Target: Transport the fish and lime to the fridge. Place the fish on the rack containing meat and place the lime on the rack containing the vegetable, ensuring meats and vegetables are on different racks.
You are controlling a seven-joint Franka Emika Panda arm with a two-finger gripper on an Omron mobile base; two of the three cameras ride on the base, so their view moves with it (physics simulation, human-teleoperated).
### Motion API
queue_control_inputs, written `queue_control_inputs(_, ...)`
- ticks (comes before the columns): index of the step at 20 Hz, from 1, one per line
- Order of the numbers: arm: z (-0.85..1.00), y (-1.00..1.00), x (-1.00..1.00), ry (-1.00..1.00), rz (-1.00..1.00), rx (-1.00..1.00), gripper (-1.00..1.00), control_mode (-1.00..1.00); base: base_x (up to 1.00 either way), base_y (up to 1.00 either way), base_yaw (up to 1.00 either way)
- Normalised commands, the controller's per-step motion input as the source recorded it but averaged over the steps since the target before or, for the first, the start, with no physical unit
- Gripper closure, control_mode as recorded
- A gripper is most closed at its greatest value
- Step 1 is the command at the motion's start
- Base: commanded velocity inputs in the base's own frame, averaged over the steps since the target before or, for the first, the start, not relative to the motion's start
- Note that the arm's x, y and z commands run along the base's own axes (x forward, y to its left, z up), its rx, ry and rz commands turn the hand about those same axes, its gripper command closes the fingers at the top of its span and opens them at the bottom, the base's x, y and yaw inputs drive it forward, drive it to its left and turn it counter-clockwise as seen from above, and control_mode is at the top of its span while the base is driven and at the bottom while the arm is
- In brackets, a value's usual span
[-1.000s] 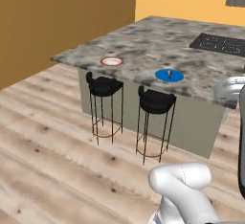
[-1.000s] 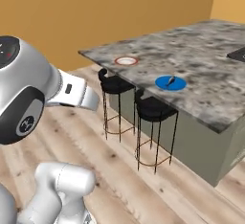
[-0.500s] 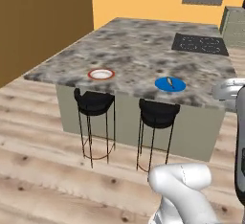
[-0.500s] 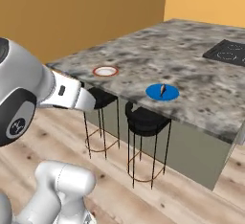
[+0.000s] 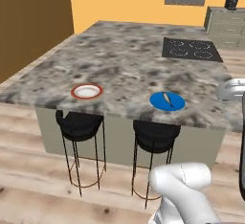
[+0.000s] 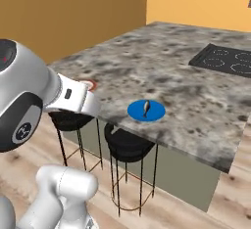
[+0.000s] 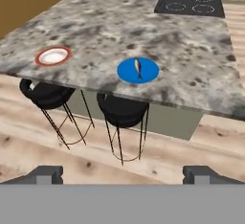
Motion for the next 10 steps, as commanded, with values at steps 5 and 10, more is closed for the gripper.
queue_control_inputs(5,0.00,0.00,0.00,0.00,0.00,0.00,-1.00,1.00,1.00,0.28,-0.27)
queue_control_inputs(10,0.00,0.00,0.00,0.00,0.00,0.00,-1.00,1.00,0.99,-0.02,-0.16)
